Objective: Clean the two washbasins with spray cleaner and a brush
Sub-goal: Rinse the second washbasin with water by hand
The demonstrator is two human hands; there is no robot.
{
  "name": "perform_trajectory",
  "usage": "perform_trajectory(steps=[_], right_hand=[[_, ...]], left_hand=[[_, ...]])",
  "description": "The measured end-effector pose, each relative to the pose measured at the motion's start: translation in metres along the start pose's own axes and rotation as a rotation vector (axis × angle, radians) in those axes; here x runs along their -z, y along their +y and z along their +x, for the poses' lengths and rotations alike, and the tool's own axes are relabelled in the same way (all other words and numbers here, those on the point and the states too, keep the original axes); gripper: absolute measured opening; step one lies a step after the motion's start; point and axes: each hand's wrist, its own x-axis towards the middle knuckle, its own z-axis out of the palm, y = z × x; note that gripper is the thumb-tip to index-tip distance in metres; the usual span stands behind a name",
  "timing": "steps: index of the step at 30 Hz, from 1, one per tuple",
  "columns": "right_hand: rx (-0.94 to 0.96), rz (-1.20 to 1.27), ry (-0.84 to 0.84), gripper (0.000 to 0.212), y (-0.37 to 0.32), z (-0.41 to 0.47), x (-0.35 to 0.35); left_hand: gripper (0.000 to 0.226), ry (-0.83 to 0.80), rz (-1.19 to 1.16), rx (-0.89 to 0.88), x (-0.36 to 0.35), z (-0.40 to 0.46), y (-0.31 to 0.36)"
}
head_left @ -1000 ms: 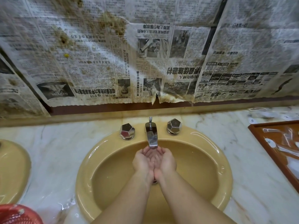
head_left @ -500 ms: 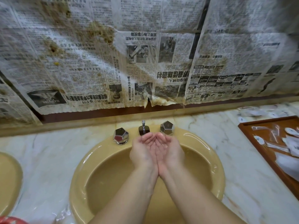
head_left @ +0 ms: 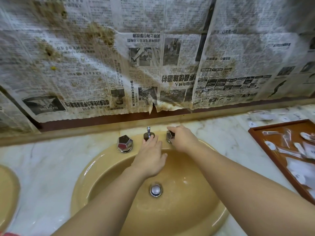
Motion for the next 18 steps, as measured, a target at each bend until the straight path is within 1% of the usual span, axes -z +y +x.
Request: perform_trajectory(steps=[2,6,9,13,15,16,18], right_hand=[[0.031,-0.095,0.014,0.050,0.002,0.006,-0.003],[0.074,-0.216,0.021,0.023,-0.005,0.007,0.004],[0.081,-0.259,0.000,0.008,-0.013,0.005,0.014],[-0.026,-0.238,0.024,0.010,-0.026,0.004,0.018],[-0.072,-0.241,0.043,0.004,-0.033,0.006,0.016],[-0.083,-0.251,0.052,0.005,-0.037,0.006,0.016],[-0.111,-0.268,0.047,0.017,-0.043,0.007,0.014]], left_hand=[[0.067,0.026,0.010,0.000,-0.001,-0.001,0.000],[0.072,0.052,0.027,0.006,-0.003,-0.002,0.002],[0.074,0.069,0.056,0.001,-0.004,0.000,0.002],[0.076,0.085,0.064,-0.001,-0.005,-0.001,0.002],[0.076,0.096,0.059,-0.005,-0.006,-0.001,0.002],[0.077,0.106,0.055,-0.005,-0.007,0.000,0.001],[0.077,0.120,0.043,-0.004,-0.009,0.001,0.000]])
